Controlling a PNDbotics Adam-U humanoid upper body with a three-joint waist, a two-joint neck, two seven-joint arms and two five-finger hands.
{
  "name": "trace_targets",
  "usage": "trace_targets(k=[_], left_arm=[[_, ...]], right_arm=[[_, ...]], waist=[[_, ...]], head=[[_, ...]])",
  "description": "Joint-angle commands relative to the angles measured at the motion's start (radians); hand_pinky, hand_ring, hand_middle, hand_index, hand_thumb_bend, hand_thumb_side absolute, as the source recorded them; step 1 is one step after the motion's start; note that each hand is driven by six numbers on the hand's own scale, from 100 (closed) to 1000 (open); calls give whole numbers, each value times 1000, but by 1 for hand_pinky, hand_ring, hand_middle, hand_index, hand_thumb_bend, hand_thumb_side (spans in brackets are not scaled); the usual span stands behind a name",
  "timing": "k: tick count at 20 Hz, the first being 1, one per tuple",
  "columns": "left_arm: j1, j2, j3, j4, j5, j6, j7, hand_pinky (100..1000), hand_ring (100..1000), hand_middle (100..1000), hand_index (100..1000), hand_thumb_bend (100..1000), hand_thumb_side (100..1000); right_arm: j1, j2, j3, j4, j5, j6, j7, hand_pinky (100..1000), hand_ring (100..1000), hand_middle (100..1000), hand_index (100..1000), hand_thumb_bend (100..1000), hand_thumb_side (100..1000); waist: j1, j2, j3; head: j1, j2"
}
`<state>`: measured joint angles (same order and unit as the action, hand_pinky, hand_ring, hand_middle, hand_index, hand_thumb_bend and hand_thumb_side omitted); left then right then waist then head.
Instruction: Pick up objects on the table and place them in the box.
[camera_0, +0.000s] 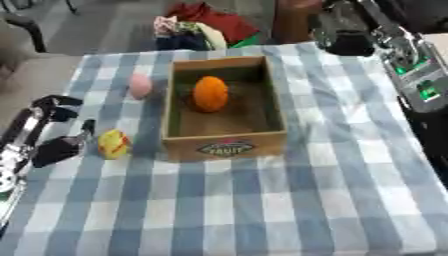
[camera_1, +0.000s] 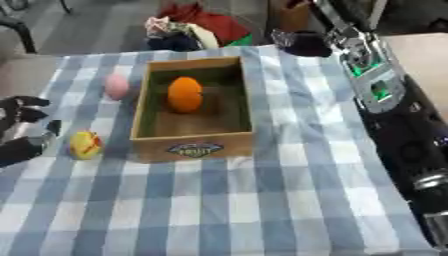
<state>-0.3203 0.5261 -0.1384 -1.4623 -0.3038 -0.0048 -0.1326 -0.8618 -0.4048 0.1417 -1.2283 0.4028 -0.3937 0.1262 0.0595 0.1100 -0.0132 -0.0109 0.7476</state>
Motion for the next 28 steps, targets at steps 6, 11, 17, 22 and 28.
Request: trace_targets(k=[6,11,17,22,28], left_arm=[[-77,36,-66,84,-220,23,-112,750,714,753,805,462,100],[-107,21,-85,137,-333,37,-109,672,585,597,705,357,100],[-143,0,-80,177,-349,78,39,588,411,382,476,248,100],[-194,-4,-46,197,-289,113,164,588,395,360,447,188,100],[-305,51,-16,236,-242,107,191,600,407,372,457,186,100]], right_arm=[[-13,-20,-4,-33,-21,11,13,680,867,690,893,100,158],[-11,-19,-4,-33,-21,10,14,680,867,689,892,100,161],[-7,-16,-1,-38,-25,10,17,680,866,687,891,100,162],[-2,-17,6,-53,-39,5,23,680,865,680,885,100,162],[13,-24,36,-76,-51,-9,50,663,813,540,682,100,177]], waist=[[-1,-16,-7],[-3,-15,-11],[-5,-15,-15],[-7,-16,-22],[-5,-19,-44]], head=[[8,0],[10,1],[11,2],[15,3],[24,1]])
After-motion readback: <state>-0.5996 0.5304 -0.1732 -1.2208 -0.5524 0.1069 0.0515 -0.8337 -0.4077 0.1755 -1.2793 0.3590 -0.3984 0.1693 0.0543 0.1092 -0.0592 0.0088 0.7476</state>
